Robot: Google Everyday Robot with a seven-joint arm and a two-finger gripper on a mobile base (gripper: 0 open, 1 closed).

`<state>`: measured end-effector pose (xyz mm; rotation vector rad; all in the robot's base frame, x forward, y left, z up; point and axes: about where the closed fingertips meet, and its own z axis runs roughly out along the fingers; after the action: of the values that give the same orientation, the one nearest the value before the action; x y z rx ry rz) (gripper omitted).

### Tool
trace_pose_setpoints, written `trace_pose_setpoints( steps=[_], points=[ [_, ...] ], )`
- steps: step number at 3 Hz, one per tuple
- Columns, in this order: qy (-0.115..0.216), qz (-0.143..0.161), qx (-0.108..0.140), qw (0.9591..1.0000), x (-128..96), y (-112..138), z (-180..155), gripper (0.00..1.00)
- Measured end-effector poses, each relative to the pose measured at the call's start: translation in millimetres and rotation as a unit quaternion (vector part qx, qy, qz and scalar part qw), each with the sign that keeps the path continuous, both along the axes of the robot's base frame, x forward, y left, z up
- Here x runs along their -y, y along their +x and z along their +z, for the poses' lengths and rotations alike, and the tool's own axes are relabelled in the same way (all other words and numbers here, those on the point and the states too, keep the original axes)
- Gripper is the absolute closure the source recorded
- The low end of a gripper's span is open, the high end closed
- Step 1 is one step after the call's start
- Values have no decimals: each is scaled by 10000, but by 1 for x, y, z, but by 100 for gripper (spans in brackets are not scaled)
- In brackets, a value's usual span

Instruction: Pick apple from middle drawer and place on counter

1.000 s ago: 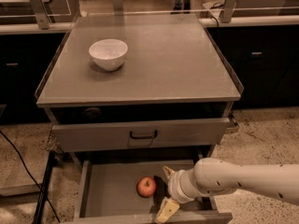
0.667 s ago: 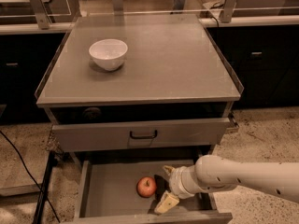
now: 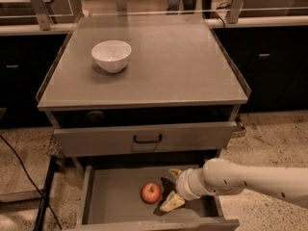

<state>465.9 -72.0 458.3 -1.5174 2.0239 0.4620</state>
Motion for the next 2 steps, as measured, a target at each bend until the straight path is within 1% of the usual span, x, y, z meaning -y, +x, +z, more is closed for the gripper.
trace_pose_setpoints(
  steps=[1, 2],
  points=[
    [240, 9, 121, 9996, -7, 5, -16, 17],
    [514, 41, 167, 9985, -18, 6, -34, 15]
  ],
)
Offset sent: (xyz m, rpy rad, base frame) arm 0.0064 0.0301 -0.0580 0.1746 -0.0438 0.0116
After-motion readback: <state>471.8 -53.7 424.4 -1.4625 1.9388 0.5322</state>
